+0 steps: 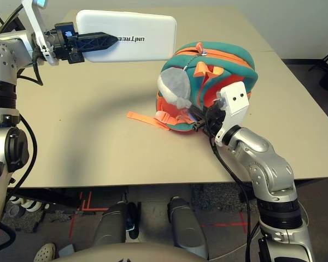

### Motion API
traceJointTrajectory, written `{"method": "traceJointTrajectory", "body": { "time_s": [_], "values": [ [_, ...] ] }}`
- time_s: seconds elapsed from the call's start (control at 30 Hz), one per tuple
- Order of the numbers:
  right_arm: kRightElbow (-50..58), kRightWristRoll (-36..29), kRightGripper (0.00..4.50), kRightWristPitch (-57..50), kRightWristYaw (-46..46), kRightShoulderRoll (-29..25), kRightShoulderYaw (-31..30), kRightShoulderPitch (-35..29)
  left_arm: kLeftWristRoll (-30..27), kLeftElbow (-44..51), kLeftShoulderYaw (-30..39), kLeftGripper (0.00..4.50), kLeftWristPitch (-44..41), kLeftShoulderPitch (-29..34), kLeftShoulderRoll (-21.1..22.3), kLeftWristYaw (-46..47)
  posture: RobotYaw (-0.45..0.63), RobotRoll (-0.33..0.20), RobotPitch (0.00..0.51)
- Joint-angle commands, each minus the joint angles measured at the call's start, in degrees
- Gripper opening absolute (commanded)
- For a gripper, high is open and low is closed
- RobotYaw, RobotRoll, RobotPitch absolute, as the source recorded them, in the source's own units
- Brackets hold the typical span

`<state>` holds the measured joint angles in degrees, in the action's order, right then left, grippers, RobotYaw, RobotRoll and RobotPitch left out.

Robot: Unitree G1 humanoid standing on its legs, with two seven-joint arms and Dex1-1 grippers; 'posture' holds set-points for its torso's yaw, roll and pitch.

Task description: Put the pencil case into the backpack and zip it.

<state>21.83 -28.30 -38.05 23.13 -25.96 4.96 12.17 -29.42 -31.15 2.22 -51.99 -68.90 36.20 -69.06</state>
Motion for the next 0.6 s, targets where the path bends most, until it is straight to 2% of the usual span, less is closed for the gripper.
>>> {"method": "traceJointTrajectory", "body": {
  "time_s": [0.03,0.27,0.6],
  "values": [
    [-3.2,1.4,0.16,-1.2,0.4,0.3,-2.0,-0.9,0.1,1.2,-1.1,1.22,0.4,1.6,-0.2,-2.0,-0.24,0.0,0.097],
    [-4.1,1.9,0.16,-0.8,1.1,0.3,-2.3,-0.5,4.7,-0.8,-5.7,1.22,7.0,2.4,-2.0,-3.4,-0.24,0.0,0.099],
    [-5.1,2.9,0.16,-0.4,1.9,0.5,-2.9,0.1,12.1,-10.4,-11.6,1.22,21.0,-2.7,-5.8,-13.1,-0.24,0.0,0.104]
  ]
}}
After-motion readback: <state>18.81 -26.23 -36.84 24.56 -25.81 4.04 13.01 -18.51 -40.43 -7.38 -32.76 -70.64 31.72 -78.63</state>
